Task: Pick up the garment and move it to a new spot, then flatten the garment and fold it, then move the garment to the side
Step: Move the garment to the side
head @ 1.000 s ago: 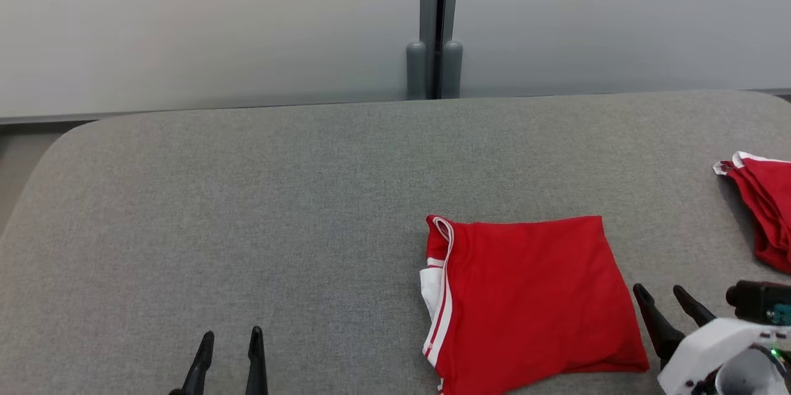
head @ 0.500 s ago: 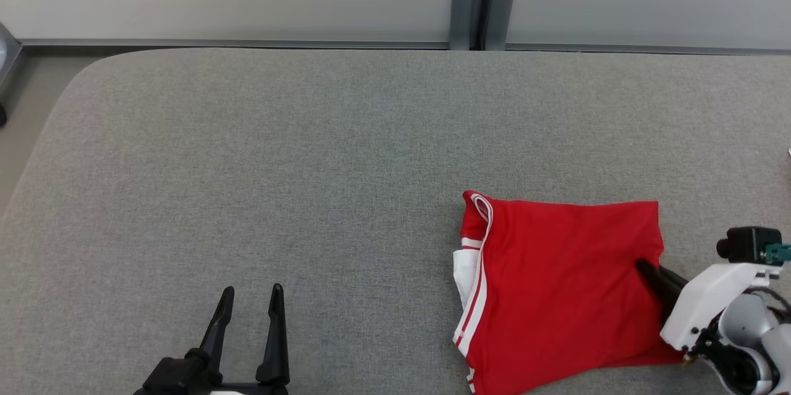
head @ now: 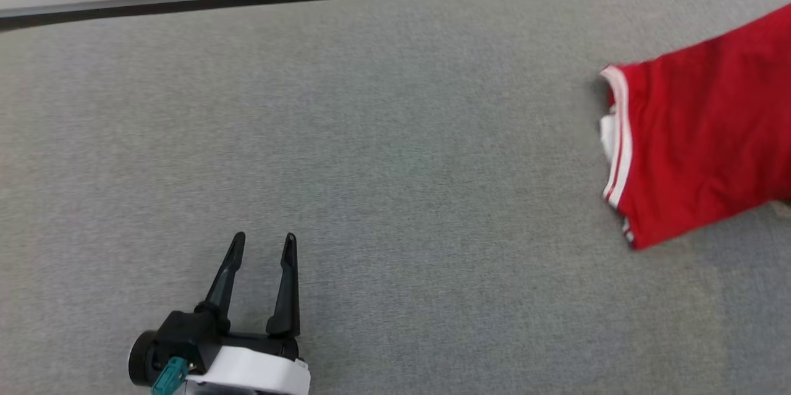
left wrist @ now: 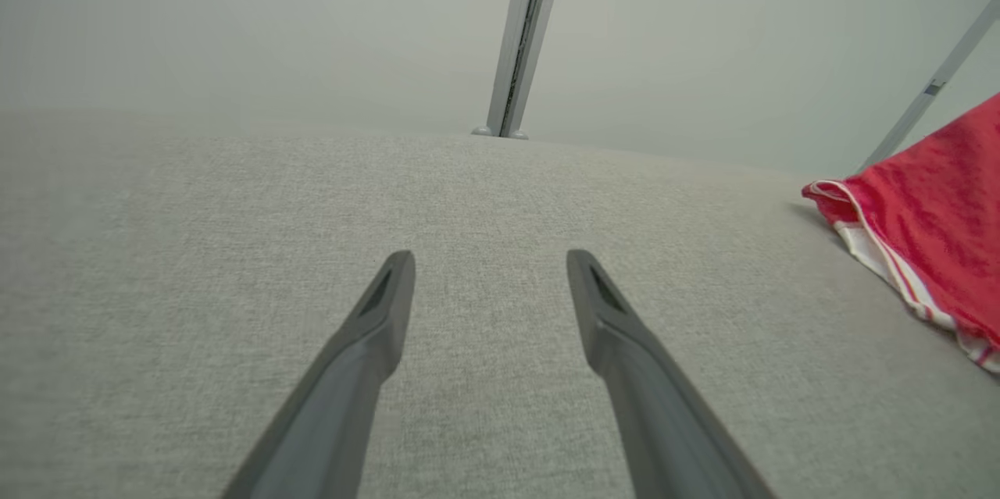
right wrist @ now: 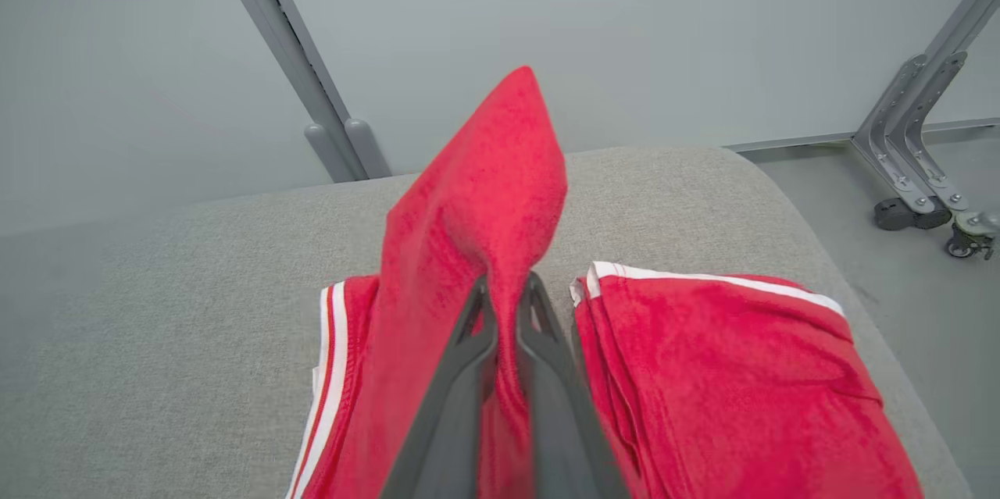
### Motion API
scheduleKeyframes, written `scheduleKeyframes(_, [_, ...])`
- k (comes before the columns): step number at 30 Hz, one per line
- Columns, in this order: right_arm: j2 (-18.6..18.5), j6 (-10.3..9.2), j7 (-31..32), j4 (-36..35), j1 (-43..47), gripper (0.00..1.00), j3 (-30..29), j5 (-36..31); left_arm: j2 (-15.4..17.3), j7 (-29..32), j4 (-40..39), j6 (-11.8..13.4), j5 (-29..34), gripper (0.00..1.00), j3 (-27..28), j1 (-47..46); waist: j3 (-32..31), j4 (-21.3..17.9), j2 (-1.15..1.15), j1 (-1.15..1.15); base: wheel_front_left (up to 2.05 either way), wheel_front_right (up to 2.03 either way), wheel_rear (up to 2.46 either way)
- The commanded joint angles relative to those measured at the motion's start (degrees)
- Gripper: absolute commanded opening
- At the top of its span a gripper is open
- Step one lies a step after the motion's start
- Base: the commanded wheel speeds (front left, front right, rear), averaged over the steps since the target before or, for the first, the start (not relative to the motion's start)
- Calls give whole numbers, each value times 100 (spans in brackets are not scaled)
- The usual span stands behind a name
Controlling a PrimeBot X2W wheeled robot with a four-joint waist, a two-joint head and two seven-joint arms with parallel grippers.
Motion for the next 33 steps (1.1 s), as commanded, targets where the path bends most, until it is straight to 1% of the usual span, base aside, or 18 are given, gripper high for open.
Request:
scheduleKeyframes(1, [-91,1,45,-41,-119,0,-57,9,23,-25,11,-26,47,100,22,-120,232,-234,0,0,0,0,0])
scheduleKeyframes(5, [-387,0,238,-40,-513,0,-209,45,23,-25,54,-85,144,100,39,-307,435,-350,0,0,0,0,0])
scheduleKeyframes(10, [-534,1,367,81,-846,0,-351,36,23,-25,67,-103,99,100,50,-420,565,-325,0,0,0,0,0])
scheduleKeyframes(18, [-780,0,709,349,-976,0,-556,-10,22,-25,67,-44,119,100,88,-426,667,-228,0,0,0,0,0])
scheduleKeyframes(22, [-938,0,785,723,-950,0,-790,-201,22,-25,61,-47,148,100,115,-389,686,-186,0,0,0,0,0])
scheduleKeyframes(23, [-982,0,753,827,-947,20,-833,-334,23,-25,63,-52,150,100,121,-386,684,-175,0,0,0,0,0])
scheduleKeyframes(25, [-1043,0,618,1029,-956,100,-874,-628,22,-25,75,-62,161,100,127,-386,678,-160,0,0,0,0,0])
scheduleKeyframes(26, [-1043,0,618,1029,-956,100,-874,-628,22,-25,75,-62,161,100,127,-386,678,-160,0,0,0,0,0])
scheduleKeyframes(29, [-1027,0,340,1266,-992,100,-907,-1140,22,-25,93,-54,148,100,134,-369,630,-155,0,0,0,0,0])
scheduleKeyframes(33, [-944,0,-2,1234,-932,100,-836,-1618,23,-25,87,-22,91,100,136,-288,486,-173,0,0,0,0,0])
